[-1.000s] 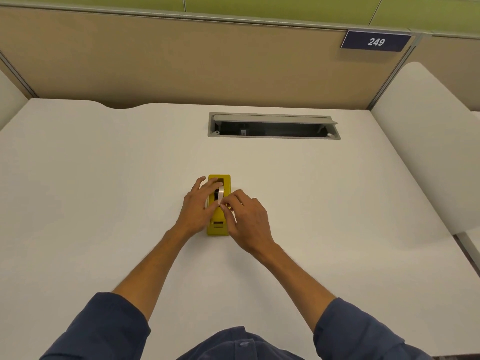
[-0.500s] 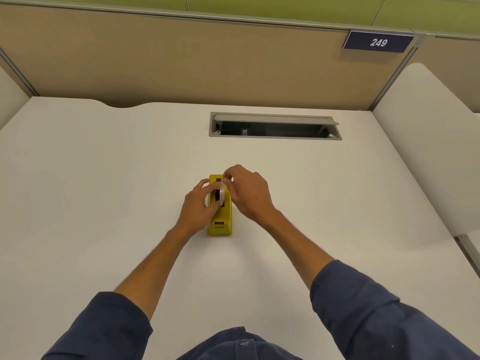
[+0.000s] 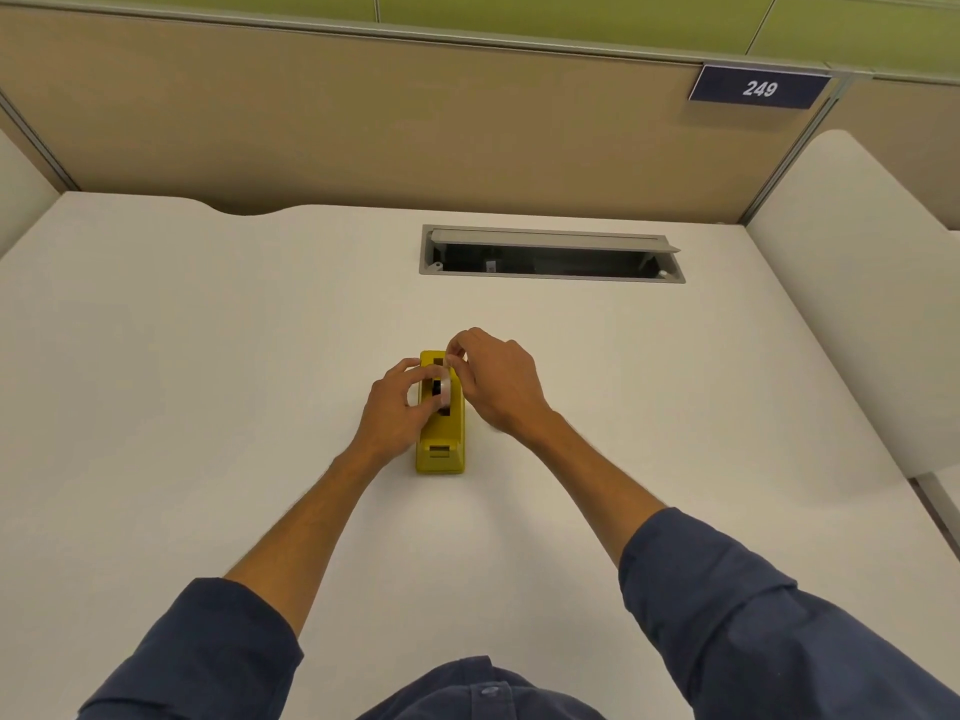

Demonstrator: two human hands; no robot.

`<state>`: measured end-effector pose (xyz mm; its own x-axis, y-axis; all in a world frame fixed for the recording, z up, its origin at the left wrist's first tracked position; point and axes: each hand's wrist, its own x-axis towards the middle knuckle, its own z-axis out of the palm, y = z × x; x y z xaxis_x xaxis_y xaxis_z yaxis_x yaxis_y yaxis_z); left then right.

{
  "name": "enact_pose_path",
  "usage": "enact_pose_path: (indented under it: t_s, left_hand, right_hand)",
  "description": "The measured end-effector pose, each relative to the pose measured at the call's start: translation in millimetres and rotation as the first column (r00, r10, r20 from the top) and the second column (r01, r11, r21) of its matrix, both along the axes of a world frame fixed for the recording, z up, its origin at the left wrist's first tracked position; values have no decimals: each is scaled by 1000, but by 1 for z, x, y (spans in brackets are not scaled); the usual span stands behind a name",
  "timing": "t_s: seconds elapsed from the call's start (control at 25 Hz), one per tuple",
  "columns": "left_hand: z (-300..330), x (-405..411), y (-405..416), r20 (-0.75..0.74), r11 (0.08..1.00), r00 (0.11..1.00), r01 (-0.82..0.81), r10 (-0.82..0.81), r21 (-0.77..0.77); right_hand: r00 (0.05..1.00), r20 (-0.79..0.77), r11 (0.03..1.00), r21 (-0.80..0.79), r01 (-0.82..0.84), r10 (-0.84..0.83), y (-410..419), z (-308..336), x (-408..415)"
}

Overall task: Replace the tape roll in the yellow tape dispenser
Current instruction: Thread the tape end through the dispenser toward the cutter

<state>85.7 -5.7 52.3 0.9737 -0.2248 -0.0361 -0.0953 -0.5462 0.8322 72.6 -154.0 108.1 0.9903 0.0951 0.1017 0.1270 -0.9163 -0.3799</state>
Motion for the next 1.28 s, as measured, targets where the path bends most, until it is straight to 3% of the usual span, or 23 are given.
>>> enact_pose_path:
  t_s: [0.28,0.56,0.84,1.28]
  left_hand:
    - [2,-1,-1,-19,998,1000,-12,11,-67]
    - [8,6,-2,-12,1000,1000,24,-23,16]
    - [8,4,3,-31,996,998,52,-54,-74]
    - [7,4,4,-21,996,999,37,-39,-85]
  right_hand:
    - [1000,-21,1000,-29,-9,8,1,-2,3]
    - [999,-34,1000,-13,-5,5,1,-3,0]
    - [1000,-18,1000,-14,-11,11,0,-5,-2]
    - [999,-34,1000,-29,-8,7,2,-11,-2]
